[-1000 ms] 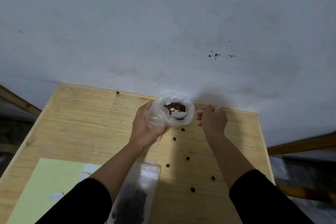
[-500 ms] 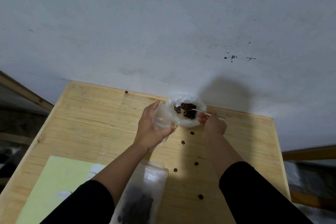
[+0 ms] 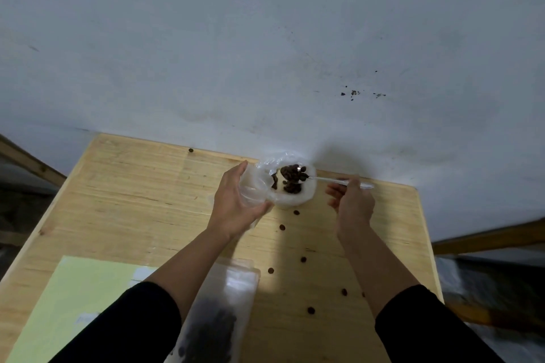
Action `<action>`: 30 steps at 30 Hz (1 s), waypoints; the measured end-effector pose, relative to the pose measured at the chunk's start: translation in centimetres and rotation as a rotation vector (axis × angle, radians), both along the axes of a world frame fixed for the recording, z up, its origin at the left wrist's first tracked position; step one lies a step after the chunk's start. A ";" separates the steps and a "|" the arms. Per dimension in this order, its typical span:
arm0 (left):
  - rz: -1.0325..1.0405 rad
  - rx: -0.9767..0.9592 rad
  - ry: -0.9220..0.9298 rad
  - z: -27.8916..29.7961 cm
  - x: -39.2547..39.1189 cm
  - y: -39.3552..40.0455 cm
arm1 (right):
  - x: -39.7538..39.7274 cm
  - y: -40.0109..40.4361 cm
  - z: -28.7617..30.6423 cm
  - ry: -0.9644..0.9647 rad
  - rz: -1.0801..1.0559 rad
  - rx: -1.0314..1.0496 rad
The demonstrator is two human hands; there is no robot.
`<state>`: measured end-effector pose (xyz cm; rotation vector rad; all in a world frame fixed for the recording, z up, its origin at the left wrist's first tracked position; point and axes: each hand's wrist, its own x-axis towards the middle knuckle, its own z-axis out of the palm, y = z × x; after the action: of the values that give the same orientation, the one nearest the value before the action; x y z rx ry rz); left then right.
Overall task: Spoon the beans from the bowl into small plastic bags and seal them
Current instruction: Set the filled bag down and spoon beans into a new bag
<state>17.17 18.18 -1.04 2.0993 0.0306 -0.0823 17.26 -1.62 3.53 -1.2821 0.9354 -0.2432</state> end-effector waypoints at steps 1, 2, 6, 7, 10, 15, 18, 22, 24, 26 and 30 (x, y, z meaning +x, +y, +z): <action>-0.001 0.007 -0.006 0.0 0.0 -0.1 | 0.0 0.1 0.7 -0.029 0.022 -0.004; -0.001 0.013 -0.013 0.1 0.0 -0.2 | 0.0 0.3 1.4 -0.058 0.051 -0.017; 0.001 0.038 -0.036 0.3 0.2 -0.5 | -0.2 1.7 3.6 -0.142 0.258 -0.237; -0.003 0.047 -0.045 0.4 0.2 -0.6 | -0.4 2.2 4.0 -0.164 0.326 -0.329; -0.014 0.054 -0.057 0.6 0.2 -0.7 | -0.7 3.1 5.0 -0.230 0.424 -0.508; 0.001 0.045 -0.058 0.5 0.2 -0.4 | -0.1 2.0 4.2 -0.033 0.241 -0.563; 0.016 0.047 -0.055 0.5 0.1 -0.2 | 0.0 1.1 2.3 0.165 0.264 -0.578; 0.027 0.045 -0.034 0.4 0.1 0.4 | 0.9 1.0 0.5 0.272 0.294 -0.496; 0.027 0.036 -0.020 0.5 0.2 0.5 | 1.8 1.1 -0.2 0.334 0.273 -0.396; 0.028 0.029 -0.008 0.4 0.3 0.4 | 2.7 1.2 -0.8 0.386 0.254 -0.285; 0.031 0.013 0.005 0.2 0.5 0.4 | 4.2 1.1 -2.2 0.427 0.228 -0.121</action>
<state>17.70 18.57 -0.82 2.1113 0.0670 -0.0687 21.44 -0.52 1.31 -1.5737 1.1340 0.1634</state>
